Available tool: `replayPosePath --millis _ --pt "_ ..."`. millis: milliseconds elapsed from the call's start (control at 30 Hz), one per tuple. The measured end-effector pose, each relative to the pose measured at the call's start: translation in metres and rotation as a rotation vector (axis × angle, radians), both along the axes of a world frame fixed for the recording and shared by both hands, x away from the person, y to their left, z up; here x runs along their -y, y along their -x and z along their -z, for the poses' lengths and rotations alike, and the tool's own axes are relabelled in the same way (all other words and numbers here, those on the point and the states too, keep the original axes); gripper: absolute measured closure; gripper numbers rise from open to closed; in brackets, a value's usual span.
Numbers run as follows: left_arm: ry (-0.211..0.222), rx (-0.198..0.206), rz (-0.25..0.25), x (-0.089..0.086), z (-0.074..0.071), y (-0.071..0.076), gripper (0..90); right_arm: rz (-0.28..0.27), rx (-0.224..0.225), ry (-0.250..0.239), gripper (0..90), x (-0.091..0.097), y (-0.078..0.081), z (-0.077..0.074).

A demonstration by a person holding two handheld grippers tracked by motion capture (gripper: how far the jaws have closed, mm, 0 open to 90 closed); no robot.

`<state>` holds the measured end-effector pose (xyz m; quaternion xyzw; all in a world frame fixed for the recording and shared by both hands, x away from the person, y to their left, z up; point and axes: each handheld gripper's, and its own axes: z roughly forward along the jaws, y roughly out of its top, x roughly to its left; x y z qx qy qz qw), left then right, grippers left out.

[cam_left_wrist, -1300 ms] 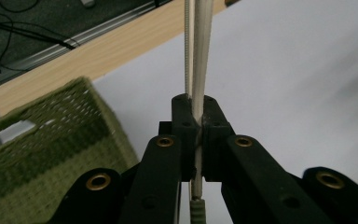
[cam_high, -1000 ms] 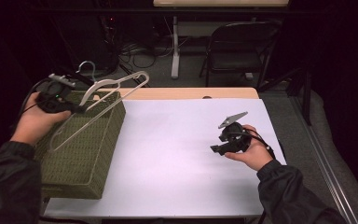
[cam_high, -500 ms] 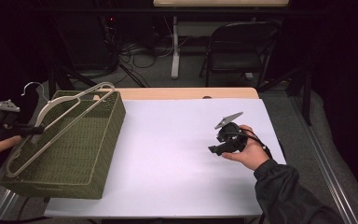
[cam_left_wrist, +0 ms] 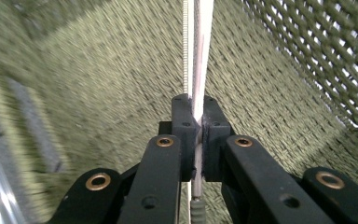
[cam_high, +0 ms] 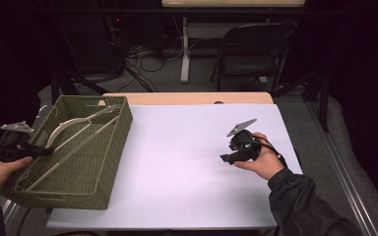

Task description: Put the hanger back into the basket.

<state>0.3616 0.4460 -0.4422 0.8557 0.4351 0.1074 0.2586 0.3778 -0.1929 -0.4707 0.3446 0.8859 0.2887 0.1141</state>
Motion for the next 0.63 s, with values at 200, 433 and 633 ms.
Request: replayPosePath --millis 200,433,633 --pt "-0.016 -0.083 -0.071 0.005 0.028 -0.011 86.1 0.003 -0.003 -0.002 44.1 0.000 0.001 0.000" --pt "-0.081 0.063 -0.178 0.000 0.021 -0.006 59.1 -0.004 -0.006 0.004 44.2 0.001 0.002 0.001" --pt "-0.045 0.165 -0.182 -0.002 -0.004 0.013 55.0 0.007 -0.001 0.003 43.8 0.008 0.009 -0.002"
